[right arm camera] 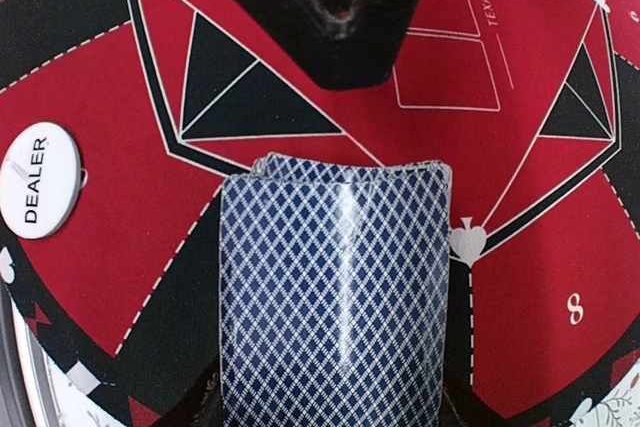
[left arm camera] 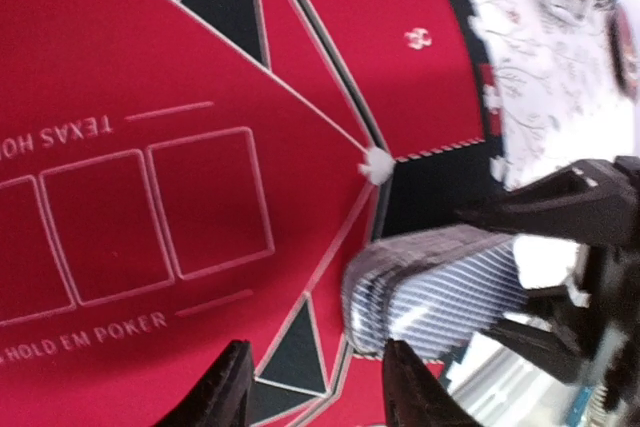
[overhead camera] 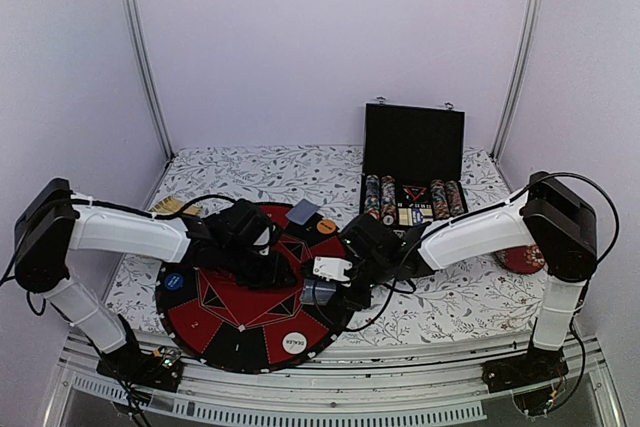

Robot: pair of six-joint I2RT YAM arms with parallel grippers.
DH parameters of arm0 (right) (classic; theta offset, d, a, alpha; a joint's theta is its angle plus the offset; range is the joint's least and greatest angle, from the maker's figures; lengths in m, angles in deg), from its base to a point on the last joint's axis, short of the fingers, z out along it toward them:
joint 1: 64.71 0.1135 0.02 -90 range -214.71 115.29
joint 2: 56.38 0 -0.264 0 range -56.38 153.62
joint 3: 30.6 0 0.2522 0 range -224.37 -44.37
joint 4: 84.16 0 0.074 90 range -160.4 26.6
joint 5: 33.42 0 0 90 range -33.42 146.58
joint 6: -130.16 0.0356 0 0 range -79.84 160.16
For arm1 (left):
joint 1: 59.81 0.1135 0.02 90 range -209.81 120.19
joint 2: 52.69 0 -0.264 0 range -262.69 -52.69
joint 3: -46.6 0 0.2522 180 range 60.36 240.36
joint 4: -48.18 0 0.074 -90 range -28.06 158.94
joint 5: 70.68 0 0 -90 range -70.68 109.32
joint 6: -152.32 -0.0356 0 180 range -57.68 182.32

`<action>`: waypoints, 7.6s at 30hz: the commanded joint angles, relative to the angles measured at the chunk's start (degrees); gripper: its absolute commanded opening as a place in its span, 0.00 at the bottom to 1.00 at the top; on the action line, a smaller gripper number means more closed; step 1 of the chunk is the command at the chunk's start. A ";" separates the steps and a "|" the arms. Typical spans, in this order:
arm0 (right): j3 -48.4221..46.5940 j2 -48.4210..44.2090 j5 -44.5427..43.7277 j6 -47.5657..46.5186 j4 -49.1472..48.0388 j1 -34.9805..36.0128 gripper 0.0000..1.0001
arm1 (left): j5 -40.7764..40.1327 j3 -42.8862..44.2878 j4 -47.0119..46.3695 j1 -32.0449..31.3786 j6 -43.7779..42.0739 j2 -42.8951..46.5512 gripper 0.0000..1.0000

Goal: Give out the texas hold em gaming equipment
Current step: Pick up the poker card from position 9, then pass from the right arm to the left, then pass from the left arm to the right, then pick up the poker card from the face-down deck piles, then distribute the poker card in the small blind area.

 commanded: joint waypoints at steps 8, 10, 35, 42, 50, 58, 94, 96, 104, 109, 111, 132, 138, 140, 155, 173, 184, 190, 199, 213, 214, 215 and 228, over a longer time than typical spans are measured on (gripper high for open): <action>1.80 -8.15 -1.95 -3.32 1.25 1.41 0.51 | 10.51 -14.19 -31.18 1.22 1.48 11.41 0.75; 1.70 -9.38 -0.90 -3.86 1.10 1.82 0.51 | 11.53 -14.81 -32.99 1.12 1.11 11.19 0.80; -0.71 -15.41 2.50 -5.44 1.03 4.01 0.50 | 14.44 -14.75 -37.33 -2.00 -2.84 7.69 0.66; 0.56 -15.65 2.15 -5.53 -0.71 4.10 0.50 | 17.50 -13.87 -40.70 -2.43 -2.40 6.67 0.20; 1.83 -16.07 -0.50 -7.02 -1.81 4.08 0.71 | 20.17 -16.26 -46.18 -3.02 -1.17 9.45 0.00; 3.05 -15.23 -3.15 -7.58 -4.51 5.22 0.87 | 20.89 -16.06 -47.05 -3.00 -0.65 9.80 0.00; 3.24 -15.98 -4.19 -5.50 -4.85 4.92 0.50 | 11.77 -11.08 -26.31 -2.74 -7.53 18.66 0.69; 3.02 -15.62 -3.38 -5.07 -4.46 4.43 0.49 | 11.16 -11.37 -25.45 -2.73 -8.19 19.94 0.72; 1.60 -14.91 -0.42 -3.86 -2.36 3.57 0.49 | 7.02 -11.94 -19.22 -2.73 -11.06 23.84 0.47; 1.45 -14.76 -0.48 -3.86 -2.38 3.55 0.49 | 8.81 -10.79 -19.79 -3.24 -12.54 22.40 0.36; 1.48 -14.77 -0.55 -3.86 -2.33 3.58 0.48 | 8.86 -10.54 -20.03 -3.37 -12.81 21.68 0.35; 3.75 -15.83 -0.93 -3.86 -2.76 1.12 0.47 | 8.28 -14.66 -20.33 -3.50 -10.31 31.68 0.00; 4.26 -16.01 -1.39 -4.08 -3.48 -0.54 0.46 | 6.95 -18.96 -16.55 -1.91 -1.94 40.10 0.00; 4.31 -16.00 -2.25 -4.12 -3.14 -1.31 0.46 | 4.84 -19.60 -7.00 0.24 4.07 43.35 0.00; 4.22 -17.26 -3.36 -5.22 -4.67 -2.06 0.46 | 4.01 -21.13 42.62 23.26 11.17 58.21 0.00; 8.48 -18.84 0.76 -5.43 -11.68 -2.22 0.46 | -9.22 -5.18 54.41 26.52 6.39 36.33 0.00; 9.43 -20.97 1.11 -5.53 -12.21 -2.24 0.46 | -11.29 -2.32 56.11 27.70 -2.48 26.22 0.00; 9.49 -21.26 1.72 -5.53 -12.20 -2.23 0.46 | -10.60 -2.28 53.39 28.90 -5.65 25.22 0.00; 9.06 -21.11 2.07 -5.70 -11.94 -2.28 0.46 | -10.34 -3.50 53.06 32.16 -10.50 23.49 0.00; 8.81 -21.27 2.16 -5.62 -11.34 -2.29 0.45 | -10.75 -5.53 48.76 37.38 -13.19 21.24 0.00; 8.86 -21.27 2.18 -5.62 -11.26 -2.26 0.45 | -11.02 -5.35 49.12 37.35 -13.08 21.22 0.00; 8.79 -21.20 2.16 -5.62 -11.24 -2.25 0.45 | -10.78 -5.31 49.31 37.36 -13.14 21.22 0.00; 8.67 -21.28 2.26 -5.68 -11.05 -2.21 0.46 | -14.34 -0.99 57.47 37.22 -9.94 24.46 0.30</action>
